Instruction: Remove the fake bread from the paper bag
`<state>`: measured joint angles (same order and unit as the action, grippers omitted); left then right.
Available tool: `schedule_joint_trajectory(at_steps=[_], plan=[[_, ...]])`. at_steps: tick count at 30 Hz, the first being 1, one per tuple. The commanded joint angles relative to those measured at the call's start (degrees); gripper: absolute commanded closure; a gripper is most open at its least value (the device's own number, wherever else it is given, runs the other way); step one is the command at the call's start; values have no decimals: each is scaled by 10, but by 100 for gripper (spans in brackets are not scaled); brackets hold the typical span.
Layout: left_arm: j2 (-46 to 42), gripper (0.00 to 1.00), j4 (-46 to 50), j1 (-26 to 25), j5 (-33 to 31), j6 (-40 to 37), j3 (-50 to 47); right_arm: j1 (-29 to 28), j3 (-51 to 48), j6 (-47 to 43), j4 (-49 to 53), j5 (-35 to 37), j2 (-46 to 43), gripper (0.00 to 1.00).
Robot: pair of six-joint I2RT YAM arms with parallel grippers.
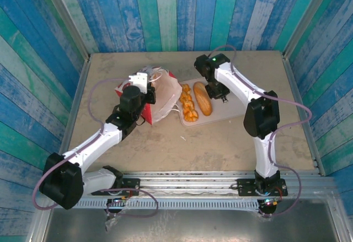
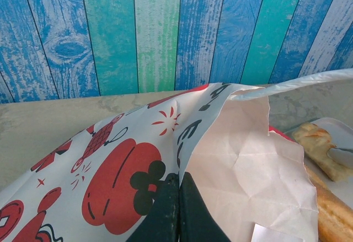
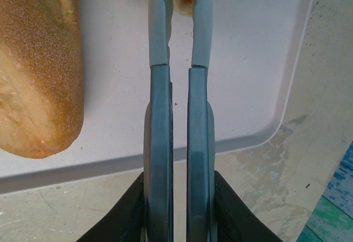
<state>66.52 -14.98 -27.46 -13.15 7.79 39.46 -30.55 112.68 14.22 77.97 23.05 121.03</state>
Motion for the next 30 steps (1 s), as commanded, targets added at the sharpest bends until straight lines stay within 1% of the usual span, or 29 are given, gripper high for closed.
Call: schedule_joint_trajectory(at_steps=[1, 6, 13, 19, 22, 28, 30], plan=[[-12, 100, 3, -1, -3, 9, -7, 3, 22, -5, 14, 6, 14, 72], [-12, 100, 1, -1, -2, 10, -7, 0, 26, -5, 14, -7, 24, 67], [-5, 100, 0, 0, 2, 12, -5, -7, 29, -15, -3, -54, 13, 61], [-8, 100, 0, 0, 3, 12, -6, -9, 34, -13, -6, -63, -6, 56], [-8, 100, 0, -1, 3, 11, -6, -9, 36, -10, -6, -63, -14, 57], [-11, 100, 0, 0, 3, 10, -7, -3, 41, 5, -6, -41, -31, 64], [-12, 100, 0, -1, 3, 10, -8, 3, 41, 9, -9, -39, -38, 65]])
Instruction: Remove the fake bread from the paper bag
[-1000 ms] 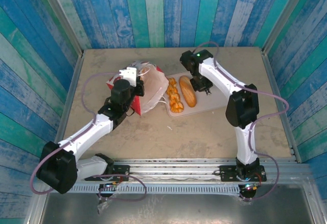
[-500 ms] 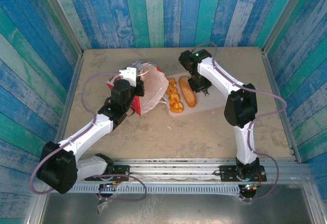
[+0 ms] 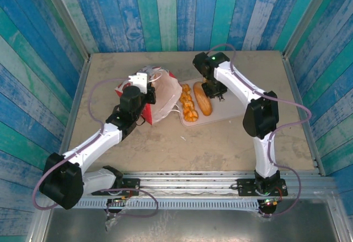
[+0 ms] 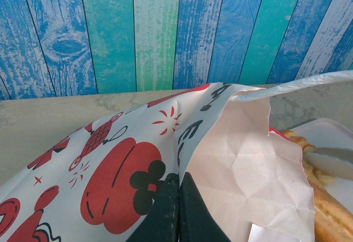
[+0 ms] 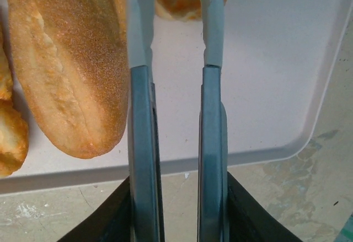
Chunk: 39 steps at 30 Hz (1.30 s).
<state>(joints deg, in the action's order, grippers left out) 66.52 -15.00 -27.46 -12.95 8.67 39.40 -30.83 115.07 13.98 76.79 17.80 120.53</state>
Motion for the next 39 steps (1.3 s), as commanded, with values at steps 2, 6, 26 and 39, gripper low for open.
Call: schedule_joint_trajectory(at_steps=[2, 6, 26, 39], plan=[[-13, 100, 1, -1, 0, 2, -8, 12, 14, 13, -4, 12, -41, 65], [-14, 100, 1, 0, 0, 1, -9, 29, 9, 11, -16, 3, -48, 65], [-12, 100, 3, -1, 0, -1, -8, 74, -22, -18, -55, -57, 12, 68], [-12, 100, 2, -1, 4, 2, -8, 68, -59, -30, -78, -99, -11, 68]])
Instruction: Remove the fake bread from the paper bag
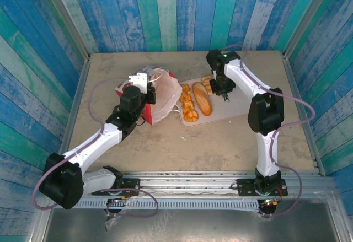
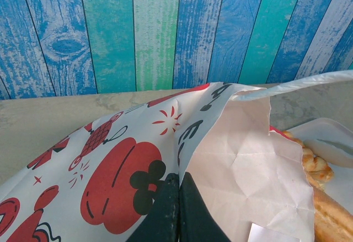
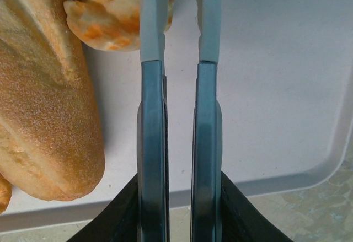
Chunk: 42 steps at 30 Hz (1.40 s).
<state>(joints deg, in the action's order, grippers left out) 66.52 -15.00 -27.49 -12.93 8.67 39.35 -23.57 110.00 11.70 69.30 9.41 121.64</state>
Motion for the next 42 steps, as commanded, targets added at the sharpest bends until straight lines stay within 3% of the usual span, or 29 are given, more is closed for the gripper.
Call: schedule_joint_trajectory(at_steps=[1, 15, 23, 32, 42], plan=[[-13, 100, 2, 0, 4, 2, -7, -4, -10, -5, -3, -9, -24, 67], [-24, 100, 8, 0, 1, -2, -9, 20, -2, 45, 2, 42, -60, 66], [-29, 100, 9, 0, 3, -10, -10, 13, -47, 59, -9, 0, -145, 68], [-32, 100, 14, 0, 0, -22, -6, -76, -127, 85, -51, -79, -292, 66], [-44, 100, 11, 0, 0, -29, -14, -207, -167, 131, -99, -132, -366, 65]])
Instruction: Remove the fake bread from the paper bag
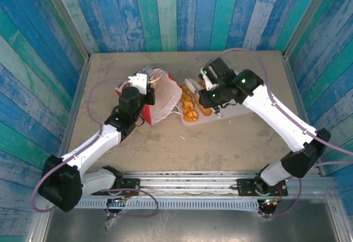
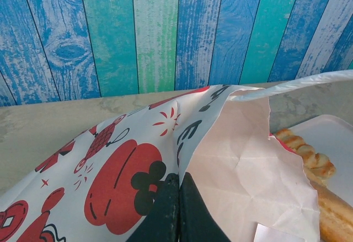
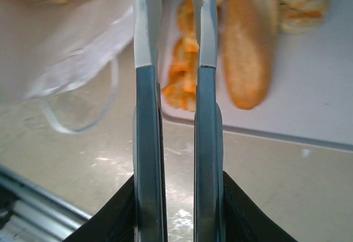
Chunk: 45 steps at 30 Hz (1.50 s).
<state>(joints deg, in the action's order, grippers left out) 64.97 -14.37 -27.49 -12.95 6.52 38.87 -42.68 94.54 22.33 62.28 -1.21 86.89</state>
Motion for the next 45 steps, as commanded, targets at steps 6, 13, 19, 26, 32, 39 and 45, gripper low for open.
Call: schedule_joint_trajectory(at_steps=[6, 13, 19, 26, 32, 39, 45], plan=[[-32, 100, -1, 0, 6, -11, -14, -36, -43, 44, -96, -84, 1, 65], [-36, 100, 0, 0, 23, -18, -14, -45, -7, 39, -121, -111, 87, 65], [-50, 100, -19, 0, 47, -26, -30, -45, 43, 44, -118, -108, 163, 64], [-68, 100, -36, 0, 46, -28, -43, -46, 66, 69, -145, -121, 225, 61], [-70, 100, -40, 0, 47, -28, -48, -47, 69, 83, -174, -148, 249, 58], [-70, 100, -42, 0, 47, -26, -48, -49, 73, 88, -186, -174, 272, 57], [-69, 100, -39, 0, 47, -26, -46, -49, 76, 99, -201, -191, 289, 55]])
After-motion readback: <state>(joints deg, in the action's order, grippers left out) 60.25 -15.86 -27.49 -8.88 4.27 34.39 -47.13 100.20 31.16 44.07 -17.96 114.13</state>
